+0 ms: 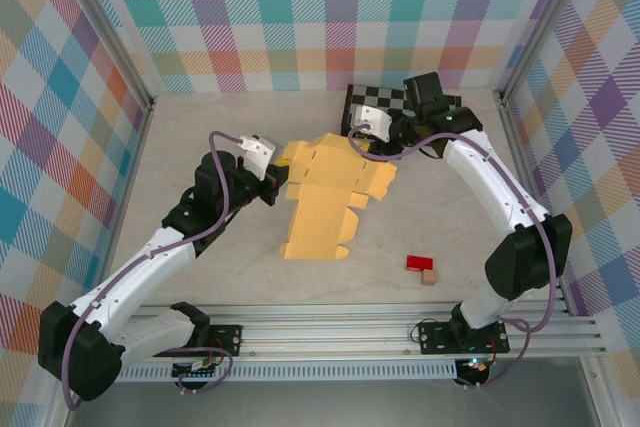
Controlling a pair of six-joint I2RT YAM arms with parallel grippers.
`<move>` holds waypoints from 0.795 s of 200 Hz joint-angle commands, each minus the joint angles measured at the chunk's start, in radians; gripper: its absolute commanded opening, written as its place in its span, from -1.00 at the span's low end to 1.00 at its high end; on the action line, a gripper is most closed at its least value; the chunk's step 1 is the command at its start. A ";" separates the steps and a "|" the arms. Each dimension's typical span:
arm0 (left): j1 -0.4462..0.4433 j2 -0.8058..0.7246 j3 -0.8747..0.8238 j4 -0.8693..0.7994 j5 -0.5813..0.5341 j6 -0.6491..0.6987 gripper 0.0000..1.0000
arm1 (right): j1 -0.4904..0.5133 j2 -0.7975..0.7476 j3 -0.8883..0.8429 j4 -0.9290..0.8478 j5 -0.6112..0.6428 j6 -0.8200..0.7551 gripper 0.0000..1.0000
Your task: Fold the paper box
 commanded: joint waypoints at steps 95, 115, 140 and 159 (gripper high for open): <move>-0.023 -0.015 -0.016 0.022 0.000 0.023 -1.00 | -0.035 0.035 -0.001 -0.107 -0.118 -0.059 -0.44; -0.023 -0.010 -0.011 0.024 -0.008 0.021 -1.00 | -0.037 0.030 -0.004 -0.113 -0.124 -0.064 -0.67; -0.024 -0.011 -0.018 0.046 -0.015 0.006 -1.00 | -0.036 0.027 -0.004 -0.129 -0.127 -0.064 -0.69; -0.025 -0.015 -0.027 0.071 -0.007 -0.017 -1.00 | -0.037 0.025 -0.020 -0.123 -0.130 -0.062 -0.67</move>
